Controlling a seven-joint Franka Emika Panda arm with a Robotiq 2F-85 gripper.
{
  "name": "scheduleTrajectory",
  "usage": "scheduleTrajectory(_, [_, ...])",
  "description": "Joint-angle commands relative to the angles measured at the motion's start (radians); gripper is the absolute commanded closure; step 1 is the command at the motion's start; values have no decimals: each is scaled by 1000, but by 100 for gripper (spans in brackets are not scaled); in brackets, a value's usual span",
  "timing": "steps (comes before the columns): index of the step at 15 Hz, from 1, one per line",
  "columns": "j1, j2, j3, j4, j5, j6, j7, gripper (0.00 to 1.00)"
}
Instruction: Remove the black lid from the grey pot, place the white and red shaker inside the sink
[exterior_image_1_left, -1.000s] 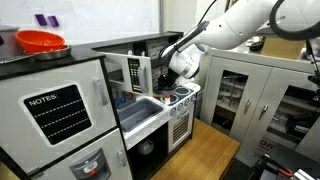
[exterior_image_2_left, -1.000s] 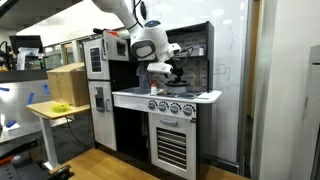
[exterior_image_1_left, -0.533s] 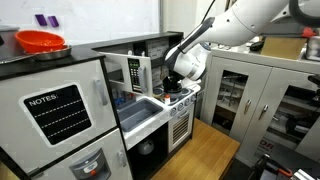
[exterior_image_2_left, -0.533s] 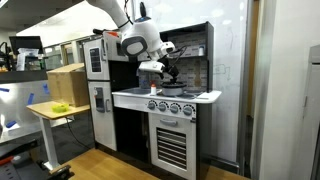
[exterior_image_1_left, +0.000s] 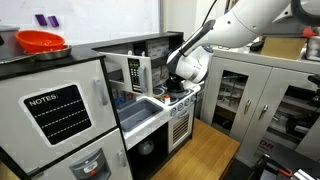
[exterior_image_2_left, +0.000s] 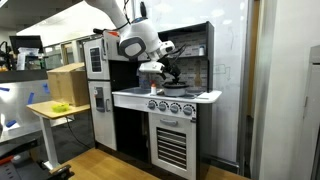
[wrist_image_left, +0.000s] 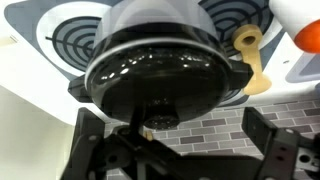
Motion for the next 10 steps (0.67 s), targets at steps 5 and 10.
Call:
scheduleTrajectory(5, [-199,74,204,104,9,27,-149,0])
scheduleTrajectory(10, [-378,125,391,162,24,-22,-208,0])
